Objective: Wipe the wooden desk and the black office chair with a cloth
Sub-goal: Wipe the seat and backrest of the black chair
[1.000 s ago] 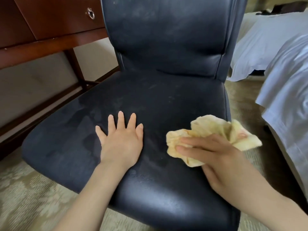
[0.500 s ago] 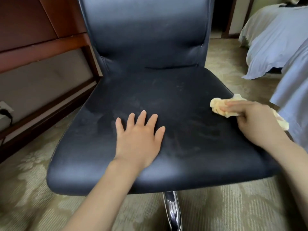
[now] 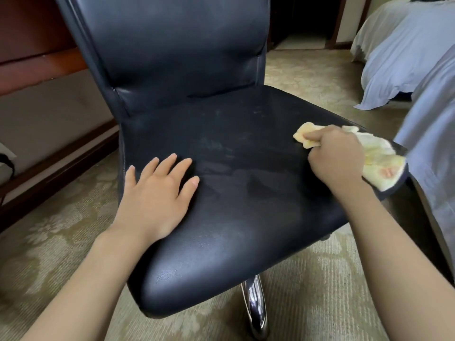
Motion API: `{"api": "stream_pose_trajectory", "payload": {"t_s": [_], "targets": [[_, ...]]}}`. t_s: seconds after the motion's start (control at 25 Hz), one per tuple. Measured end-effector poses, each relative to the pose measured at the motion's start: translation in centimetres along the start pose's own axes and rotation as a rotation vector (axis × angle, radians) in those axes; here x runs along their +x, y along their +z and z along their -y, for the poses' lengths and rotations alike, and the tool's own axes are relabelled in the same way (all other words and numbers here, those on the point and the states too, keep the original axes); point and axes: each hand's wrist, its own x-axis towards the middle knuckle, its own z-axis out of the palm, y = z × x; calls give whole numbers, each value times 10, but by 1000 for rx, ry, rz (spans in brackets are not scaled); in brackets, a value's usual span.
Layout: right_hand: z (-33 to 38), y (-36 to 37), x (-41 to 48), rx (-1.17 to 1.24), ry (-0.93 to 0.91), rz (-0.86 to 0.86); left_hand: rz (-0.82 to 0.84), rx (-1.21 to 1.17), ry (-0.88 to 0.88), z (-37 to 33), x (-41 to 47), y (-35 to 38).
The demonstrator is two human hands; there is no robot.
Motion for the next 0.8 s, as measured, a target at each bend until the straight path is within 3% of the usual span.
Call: {"api": "stream_pose_trajectory", "payload": {"t_s": [0.16,0.32,0.48,0.6,0.68,0.8], "targets": [[49,0,-55,-81,-272,53,-27,-106,-97,17,8,4],[91,-15,-113,207,-564,147,-71,-148,-186,28,7,16],[116,-17,-156,368,-794,308,-139,-433,-314,39,10,25],[112,-15,-158,395,-923,343,-192,-731,-247,40,7,26],[105,-15,-145,388,-971,339,-207,-744,-192,36,2,24],[106,-12,-112,290,-854,315,-163,-559,-189,28,-1,23]]}}
